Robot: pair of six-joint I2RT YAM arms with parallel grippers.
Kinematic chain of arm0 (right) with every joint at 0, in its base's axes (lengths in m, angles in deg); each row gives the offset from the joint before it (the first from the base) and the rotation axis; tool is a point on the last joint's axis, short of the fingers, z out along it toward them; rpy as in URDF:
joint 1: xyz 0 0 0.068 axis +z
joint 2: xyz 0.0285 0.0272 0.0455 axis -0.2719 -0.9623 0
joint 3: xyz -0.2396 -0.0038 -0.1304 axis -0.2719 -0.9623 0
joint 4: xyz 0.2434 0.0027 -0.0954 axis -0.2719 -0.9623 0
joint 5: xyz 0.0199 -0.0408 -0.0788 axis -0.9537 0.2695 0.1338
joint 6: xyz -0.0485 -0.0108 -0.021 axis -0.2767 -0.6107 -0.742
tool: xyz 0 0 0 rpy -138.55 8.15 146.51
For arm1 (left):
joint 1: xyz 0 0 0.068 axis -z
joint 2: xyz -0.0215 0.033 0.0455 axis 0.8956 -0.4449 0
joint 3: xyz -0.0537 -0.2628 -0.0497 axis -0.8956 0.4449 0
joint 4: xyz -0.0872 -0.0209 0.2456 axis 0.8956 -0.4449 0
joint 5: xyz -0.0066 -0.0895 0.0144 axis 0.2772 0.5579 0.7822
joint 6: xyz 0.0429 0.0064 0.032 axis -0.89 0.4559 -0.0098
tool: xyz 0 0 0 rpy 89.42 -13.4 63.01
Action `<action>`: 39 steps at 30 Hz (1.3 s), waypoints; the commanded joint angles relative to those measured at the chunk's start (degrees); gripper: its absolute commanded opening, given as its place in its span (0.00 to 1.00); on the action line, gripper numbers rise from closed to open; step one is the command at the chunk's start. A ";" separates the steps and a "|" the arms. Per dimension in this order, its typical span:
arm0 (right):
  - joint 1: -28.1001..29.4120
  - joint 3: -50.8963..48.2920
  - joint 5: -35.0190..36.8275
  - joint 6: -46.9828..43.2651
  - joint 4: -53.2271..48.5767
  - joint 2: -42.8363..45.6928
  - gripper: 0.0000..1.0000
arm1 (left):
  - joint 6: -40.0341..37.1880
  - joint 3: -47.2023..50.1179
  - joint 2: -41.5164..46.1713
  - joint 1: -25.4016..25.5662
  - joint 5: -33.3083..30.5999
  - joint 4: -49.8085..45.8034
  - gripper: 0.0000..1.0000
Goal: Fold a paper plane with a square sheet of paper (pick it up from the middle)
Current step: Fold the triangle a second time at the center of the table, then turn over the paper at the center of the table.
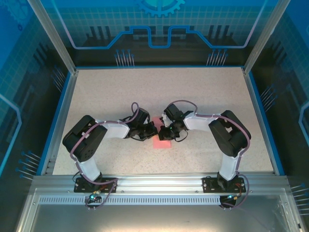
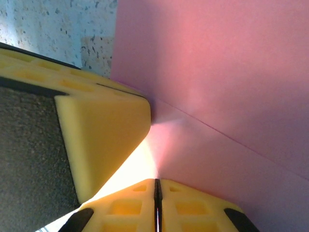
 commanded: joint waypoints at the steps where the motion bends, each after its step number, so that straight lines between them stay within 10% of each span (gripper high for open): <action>1: 0.53 -3.77 0.28 -1.25 -3.73 0.62 0.10 | 0.12 0.46 -2.28 -0.27 -2.16 -3.42 0.05; 25: -6.75 -16.03 1.45 -2.48 -7.47 26.41 0.14 | -1.45 -3.02 1.83 -0.14 1.66 -2.09 0.18; 39: -6.93 -3.72 1.17 -2.57 0.10 14.15 0.20 | 4.28 2.03 8.33 0.07 2.10 2.30 0.41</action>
